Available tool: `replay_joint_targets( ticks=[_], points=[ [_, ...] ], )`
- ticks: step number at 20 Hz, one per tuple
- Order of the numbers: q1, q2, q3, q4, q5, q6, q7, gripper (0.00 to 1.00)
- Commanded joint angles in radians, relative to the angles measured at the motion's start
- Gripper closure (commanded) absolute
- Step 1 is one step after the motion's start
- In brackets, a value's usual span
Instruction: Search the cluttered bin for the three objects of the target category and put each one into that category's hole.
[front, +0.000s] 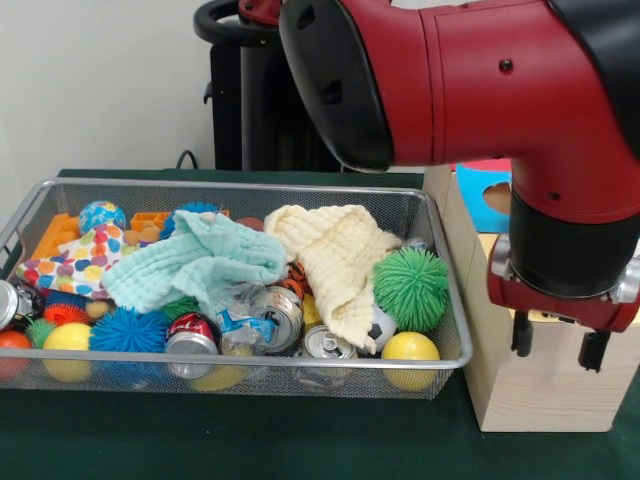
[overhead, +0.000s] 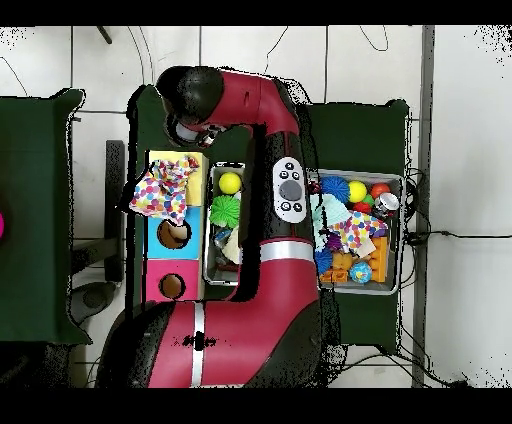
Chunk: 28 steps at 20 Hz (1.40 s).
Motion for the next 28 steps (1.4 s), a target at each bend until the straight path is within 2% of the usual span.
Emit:
replay_joint_targets(
  ticks=[1,5,10,12,15,19,21,22,28],
  points=[
    [-0.003,-0.035,-0.015,0.015,-0.061,-0.1,0.03,0.0],
    [-0.012,-0.085,-0.013,0.041,-0.053,-0.123,0.027,0.0],
    [-0.017,-0.095,-0.012,0.035,-0.045,-0.132,0.033,0.0],
    [-0.027,-0.117,-0.003,0.035,-0.027,-0.113,0.027,0.0],
    [-0.037,-0.167,0.001,0.076,-0.01,-0.088,0.01,0.0],
    [-0.038,-0.185,-0.01,0.098,-0.019,-0.066,0.009,0.0],
    [-0.035,-0.181,-0.017,0.088,-0.028,-0.054,0.017,0.0],
    [-0.035,-0.162,-0.021,0.056,-0.035,-0.044,0.029,0.0],
    [-0.018,-0.07,-0.048,-0.06,-0.066,0.102,0.056,0.0]
  ],
)
